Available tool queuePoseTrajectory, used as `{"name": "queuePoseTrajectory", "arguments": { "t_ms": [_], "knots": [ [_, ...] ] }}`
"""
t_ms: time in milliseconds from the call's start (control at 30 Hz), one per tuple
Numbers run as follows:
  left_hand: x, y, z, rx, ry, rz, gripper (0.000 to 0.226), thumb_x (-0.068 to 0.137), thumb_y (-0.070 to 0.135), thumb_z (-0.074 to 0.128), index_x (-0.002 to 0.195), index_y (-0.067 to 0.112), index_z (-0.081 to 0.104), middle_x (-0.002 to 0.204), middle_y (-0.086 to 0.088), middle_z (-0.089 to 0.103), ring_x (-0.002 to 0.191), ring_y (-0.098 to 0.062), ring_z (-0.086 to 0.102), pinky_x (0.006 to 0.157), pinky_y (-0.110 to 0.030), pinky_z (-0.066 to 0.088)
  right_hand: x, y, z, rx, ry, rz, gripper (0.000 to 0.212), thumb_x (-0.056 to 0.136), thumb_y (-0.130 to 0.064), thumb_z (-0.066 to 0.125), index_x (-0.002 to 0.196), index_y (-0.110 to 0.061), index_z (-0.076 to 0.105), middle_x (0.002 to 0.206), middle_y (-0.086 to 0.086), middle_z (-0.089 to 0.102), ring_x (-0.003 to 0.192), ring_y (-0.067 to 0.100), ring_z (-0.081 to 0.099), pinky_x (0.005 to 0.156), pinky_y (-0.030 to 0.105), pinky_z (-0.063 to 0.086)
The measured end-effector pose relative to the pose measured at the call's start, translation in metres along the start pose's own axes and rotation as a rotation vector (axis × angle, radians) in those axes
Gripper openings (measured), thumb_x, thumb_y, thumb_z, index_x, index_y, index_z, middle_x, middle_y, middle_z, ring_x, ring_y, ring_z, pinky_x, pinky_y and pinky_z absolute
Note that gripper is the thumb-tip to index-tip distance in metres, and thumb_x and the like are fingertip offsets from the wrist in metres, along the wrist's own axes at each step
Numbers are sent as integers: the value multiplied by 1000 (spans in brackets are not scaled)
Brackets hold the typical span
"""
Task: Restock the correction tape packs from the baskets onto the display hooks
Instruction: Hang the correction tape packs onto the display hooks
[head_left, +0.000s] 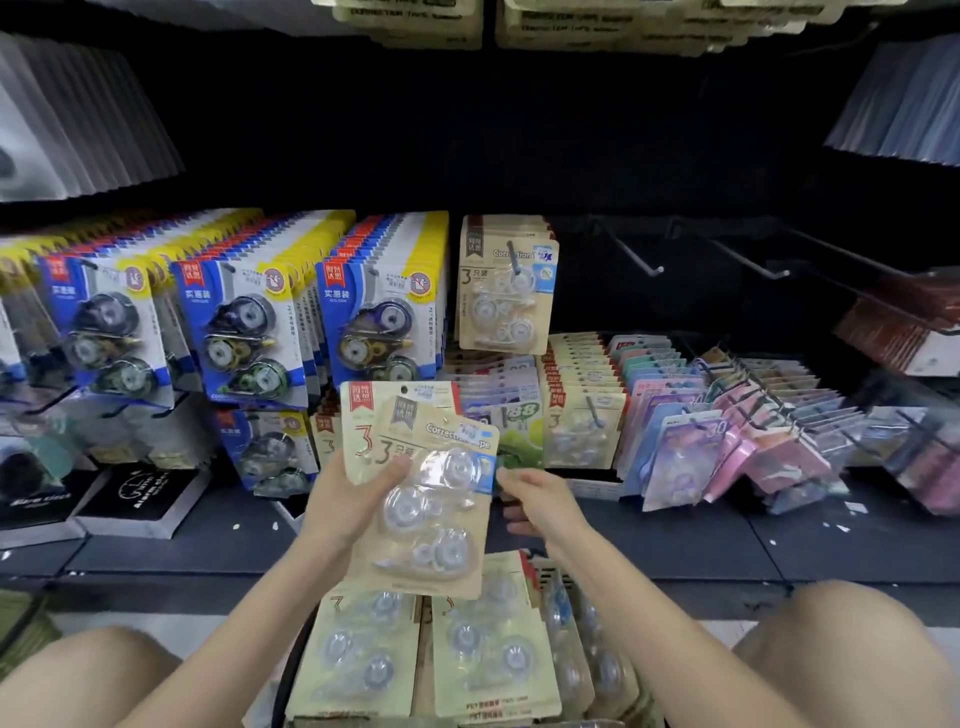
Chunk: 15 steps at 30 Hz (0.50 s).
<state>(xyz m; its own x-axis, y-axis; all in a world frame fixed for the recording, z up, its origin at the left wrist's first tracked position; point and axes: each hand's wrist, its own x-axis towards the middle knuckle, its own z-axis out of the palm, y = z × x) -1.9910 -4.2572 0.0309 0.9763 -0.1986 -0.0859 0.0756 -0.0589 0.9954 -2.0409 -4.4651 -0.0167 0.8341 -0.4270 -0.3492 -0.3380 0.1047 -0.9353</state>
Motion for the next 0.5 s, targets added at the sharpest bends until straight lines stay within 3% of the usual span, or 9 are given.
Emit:
{"name": "queuePoseTrajectory", "arguments": {
  "t_ms": [33,100,167,267,333,400,500],
  "knots": [
    [-1,0,-5,37,31,25,31,83,22,78,111,22,66,102,4,75,99,-18,70,86,-38,55,4,13,-2,-129,32,4,25,93,-37,64,87,-13,64,75,-1,57,68,16,53,62,29,46],
    [-3,3,-14,153,79,95,32,85,21,76,114,22,65,102,9,73,95,-8,68,74,-24,49,13,42,-4,-520,67,29,36,92,-49,61,97,-13,59,87,-5,54,86,20,57,74,29,41],
    [-5,6,-22,268,118,155,35,84,23,77,116,24,62,103,13,70,94,-1,63,73,-22,45,21,72,-3,-753,28,99,43,89,-54,61,97,-13,54,96,-5,54,96,21,56,83,32,45],
    [-8,7,-33,396,157,218,35,83,26,77,112,25,57,98,21,64,90,6,57,70,-17,41,36,107,5,-837,3,202,69,75,-65,67,118,-13,58,120,1,65,110,22,62,92,32,51],
    [-8,7,-38,447,163,243,35,83,27,77,111,29,54,96,25,60,90,2,56,72,-23,43,38,114,13,-897,6,207,81,67,-69,70,126,-16,54,128,1,62,118,22,60,94,31,50],
    [-7,9,-41,471,162,260,36,83,30,77,111,32,53,97,27,59,91,2,56,73,-26,44,37,109,20,-932,40,197,83,70,-64,74,129,-12,46,130,2,59,121,22,58,88,28,47],
    [-5,14,-41,470,143,271,37,83,31,77,111,35,53,97,27,60,92,8,55,73,-18,42,39,96,24,-867,70,200,75,73,-48,81,124,-10,41,128,5,60,119,24,59,83,28,45]
  ]
}}
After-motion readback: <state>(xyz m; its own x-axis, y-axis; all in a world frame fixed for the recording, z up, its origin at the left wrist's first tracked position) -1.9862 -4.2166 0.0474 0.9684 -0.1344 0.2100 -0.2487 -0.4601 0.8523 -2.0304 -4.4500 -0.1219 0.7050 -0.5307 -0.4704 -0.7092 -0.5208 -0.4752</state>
